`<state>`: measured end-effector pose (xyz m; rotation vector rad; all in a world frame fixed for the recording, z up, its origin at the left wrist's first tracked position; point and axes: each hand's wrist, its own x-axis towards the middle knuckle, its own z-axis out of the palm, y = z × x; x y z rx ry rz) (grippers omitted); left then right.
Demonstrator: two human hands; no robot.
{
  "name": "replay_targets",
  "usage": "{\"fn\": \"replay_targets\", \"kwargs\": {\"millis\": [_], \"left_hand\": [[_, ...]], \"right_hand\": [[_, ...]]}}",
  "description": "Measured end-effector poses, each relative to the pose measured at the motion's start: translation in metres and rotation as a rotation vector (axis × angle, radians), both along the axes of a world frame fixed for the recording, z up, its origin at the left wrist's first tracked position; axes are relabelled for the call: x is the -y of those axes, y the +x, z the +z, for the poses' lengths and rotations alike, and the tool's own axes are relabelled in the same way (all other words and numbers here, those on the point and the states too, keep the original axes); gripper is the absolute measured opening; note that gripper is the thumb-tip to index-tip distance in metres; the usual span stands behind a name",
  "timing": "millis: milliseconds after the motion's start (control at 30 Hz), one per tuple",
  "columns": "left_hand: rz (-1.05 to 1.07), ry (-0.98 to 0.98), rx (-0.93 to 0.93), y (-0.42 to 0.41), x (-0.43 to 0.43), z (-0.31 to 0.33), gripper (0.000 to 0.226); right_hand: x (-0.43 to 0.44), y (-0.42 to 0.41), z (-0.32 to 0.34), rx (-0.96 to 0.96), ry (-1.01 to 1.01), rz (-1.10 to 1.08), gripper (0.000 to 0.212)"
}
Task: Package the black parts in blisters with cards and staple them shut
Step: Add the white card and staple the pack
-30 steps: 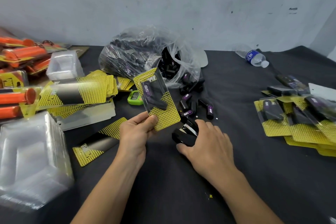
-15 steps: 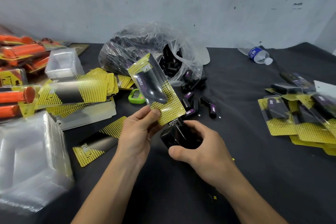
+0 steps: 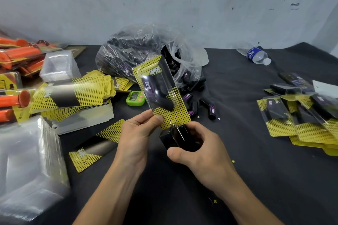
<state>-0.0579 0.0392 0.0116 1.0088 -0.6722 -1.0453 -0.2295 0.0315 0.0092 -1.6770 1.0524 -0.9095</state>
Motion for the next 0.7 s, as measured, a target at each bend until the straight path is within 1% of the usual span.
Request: {"fn": "replay_targets", "kwargs": {"millis": [167,400,533,700], "left_hand": [[-0.002,-0.009,0.061,-0.0007,0.0009,-0.0028,0.027],[0.022,-0.060,0.077,-0.0062,0.0008,-0.0020,0.025],[0.017,-0.008,0.058,-0.0039,0.0019,-0.0044,0.027],[-0.030,0.051,0.096,-0.0057,0.0014,-0.0087,0.026]], "right_hand": [[-0.0003,0.0011,-0.0014,0.029,-0.008,-0.023,0.049],[0.0012,0.0014,-0.0030,0.057,-0.006,-0.025,0.046],[0.0010,0.0009,-0.0043,0.064,-0.023,-0.032,0.045],[0.0021,0.0011,-0.0052,0.087,-0.020,-0.041,0.046]]}}
